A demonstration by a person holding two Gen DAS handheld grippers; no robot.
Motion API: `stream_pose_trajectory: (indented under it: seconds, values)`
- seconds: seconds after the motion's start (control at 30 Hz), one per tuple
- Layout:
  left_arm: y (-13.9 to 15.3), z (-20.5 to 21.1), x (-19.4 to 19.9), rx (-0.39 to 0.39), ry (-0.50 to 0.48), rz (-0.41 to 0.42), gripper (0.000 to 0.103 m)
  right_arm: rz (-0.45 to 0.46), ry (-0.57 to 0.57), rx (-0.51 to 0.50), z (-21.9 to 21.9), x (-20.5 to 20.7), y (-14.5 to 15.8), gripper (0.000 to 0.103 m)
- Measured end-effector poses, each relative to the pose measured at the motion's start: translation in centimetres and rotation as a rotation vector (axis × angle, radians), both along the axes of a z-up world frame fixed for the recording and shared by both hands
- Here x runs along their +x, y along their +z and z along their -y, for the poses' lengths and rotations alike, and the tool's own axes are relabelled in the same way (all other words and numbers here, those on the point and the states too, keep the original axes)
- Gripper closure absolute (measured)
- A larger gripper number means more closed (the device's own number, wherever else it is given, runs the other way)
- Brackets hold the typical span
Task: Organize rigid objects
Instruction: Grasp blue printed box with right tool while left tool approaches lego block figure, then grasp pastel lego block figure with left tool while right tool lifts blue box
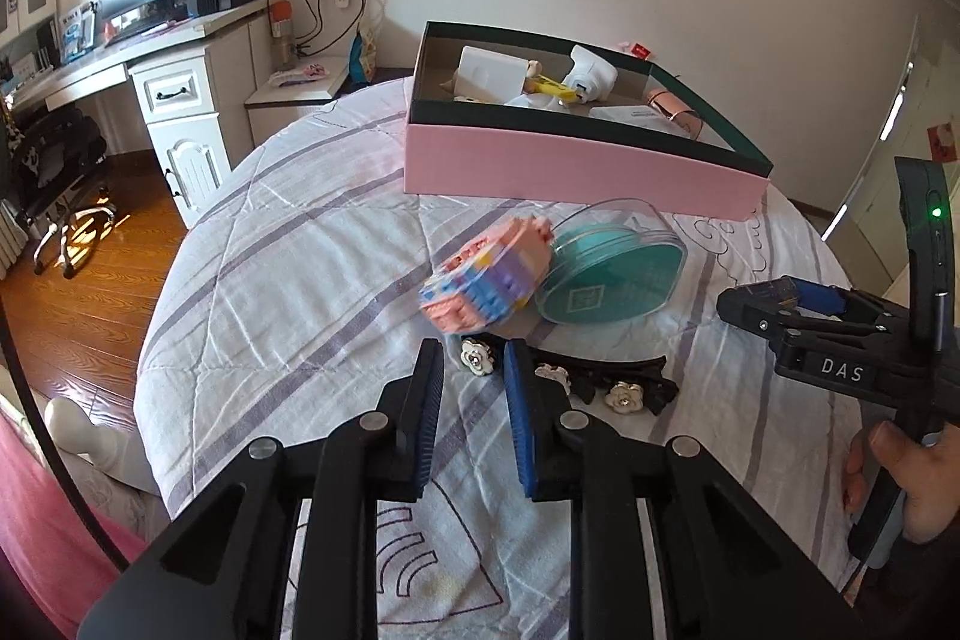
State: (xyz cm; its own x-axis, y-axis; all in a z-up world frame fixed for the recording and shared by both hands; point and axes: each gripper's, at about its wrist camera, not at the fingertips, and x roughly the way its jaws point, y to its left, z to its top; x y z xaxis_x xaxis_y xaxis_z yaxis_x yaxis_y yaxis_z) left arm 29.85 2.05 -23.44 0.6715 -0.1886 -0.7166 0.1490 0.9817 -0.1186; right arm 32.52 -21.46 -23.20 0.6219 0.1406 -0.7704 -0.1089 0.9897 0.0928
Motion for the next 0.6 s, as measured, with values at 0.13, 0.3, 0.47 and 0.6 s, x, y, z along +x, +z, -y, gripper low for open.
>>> stream_pose_trajectory:
  seconds: [0.13, 0.3, 0.47, 0.6]
  values:
    - [-0.1, -0.4, 0.2, -0.005, 0.026, -0.009, 0.078, -0.005, 0.011, 0.009, 0.1, -0.9, -0.1, 0.019]
    - [1.2, 0.4, 1.2, 0.031, 0.024, 0.048, 0.046, -0.002, 0.011, 0.019, 0.3, -1.2, -0.1, 0.019]
    - [0.6, 1.7, 4.1, 0.083, -0.011, 0.026, 0.065, -0.006, 0.013, 0.029, 0.3, -0.7, -0.2, 0.019]
    - [-0.2, 2.7, 5.0, 0.133, -0.027, 0.007, 0.076, -0.006, 0.017, 0.037, 0.4, -0.4, -0.2, 0.019]
